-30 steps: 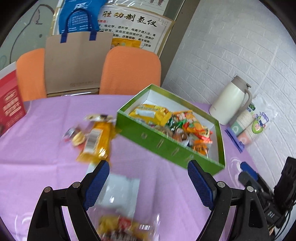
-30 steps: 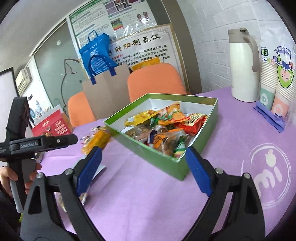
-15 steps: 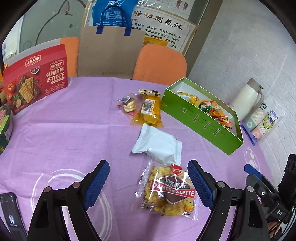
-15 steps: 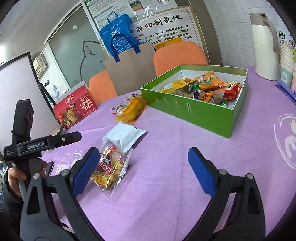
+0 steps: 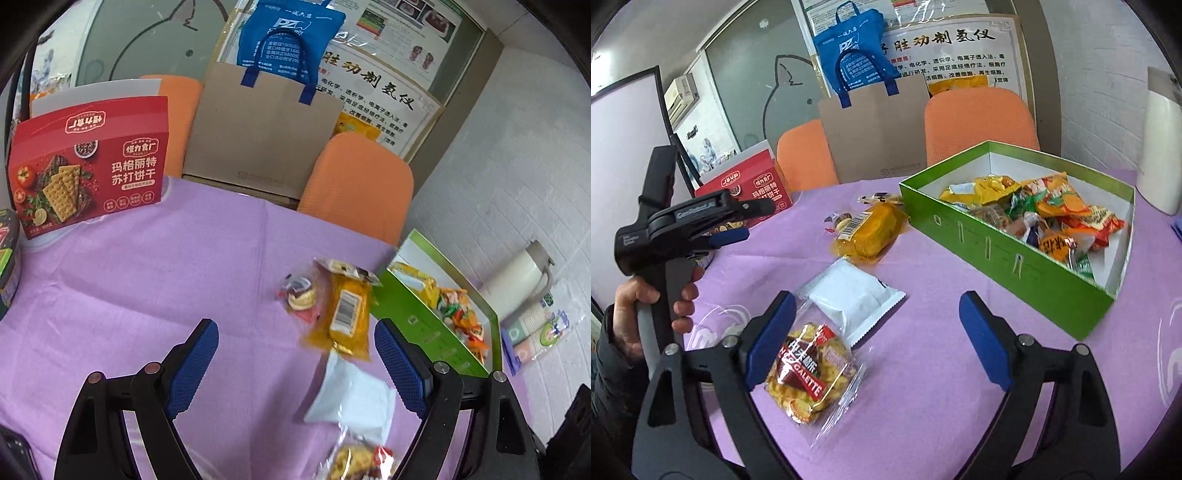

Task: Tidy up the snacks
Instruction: 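Grasp the clear round candy packet with left tool while right tool grasps a small packet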

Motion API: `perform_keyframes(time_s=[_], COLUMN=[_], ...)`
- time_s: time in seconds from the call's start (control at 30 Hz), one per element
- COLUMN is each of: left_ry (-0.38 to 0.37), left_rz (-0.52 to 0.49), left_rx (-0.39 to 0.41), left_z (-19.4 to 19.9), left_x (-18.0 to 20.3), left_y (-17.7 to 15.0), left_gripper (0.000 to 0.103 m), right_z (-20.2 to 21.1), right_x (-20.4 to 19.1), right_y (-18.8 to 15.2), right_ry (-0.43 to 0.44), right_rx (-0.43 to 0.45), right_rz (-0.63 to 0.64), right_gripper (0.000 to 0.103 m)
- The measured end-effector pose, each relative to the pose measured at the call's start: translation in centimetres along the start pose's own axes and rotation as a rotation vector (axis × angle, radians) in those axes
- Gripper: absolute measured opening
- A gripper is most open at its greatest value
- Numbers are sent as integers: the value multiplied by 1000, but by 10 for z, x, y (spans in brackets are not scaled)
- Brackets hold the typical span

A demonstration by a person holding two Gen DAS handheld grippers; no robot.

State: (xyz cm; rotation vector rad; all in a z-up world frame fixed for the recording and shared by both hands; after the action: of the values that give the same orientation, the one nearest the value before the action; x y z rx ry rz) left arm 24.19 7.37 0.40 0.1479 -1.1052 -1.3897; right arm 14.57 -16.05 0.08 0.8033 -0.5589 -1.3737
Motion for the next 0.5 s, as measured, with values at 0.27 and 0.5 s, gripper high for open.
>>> perform_keyframes(time_s=[0.27,0.5], left_ry=[-55,-76], left_rz=[123,84], left_rx=[-112,-165], left_z=[-87,-122], left_x=[-35,-38], left_y=[16,5], left_gripper=[73,41], right_z=[-46,-104], right_x=[-27,-49], right_y=[71,109], right_ry=[83,36], right_rx=[-11,-76], right_rz=[247,433], right_gripper=[84,84])
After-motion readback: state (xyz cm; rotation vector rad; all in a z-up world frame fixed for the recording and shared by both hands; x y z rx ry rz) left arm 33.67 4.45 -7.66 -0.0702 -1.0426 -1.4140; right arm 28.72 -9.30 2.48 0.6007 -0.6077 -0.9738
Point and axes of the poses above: each gripper's, at about its wrist camera, not at the fingertips, and z roughly against the way its jaws point, x to its right, y to its top, the point moved 4 cm from there along -z, roughly the way its jaws point, and after that the axes turned 15 degrees about -y, right-handed, at the moved point
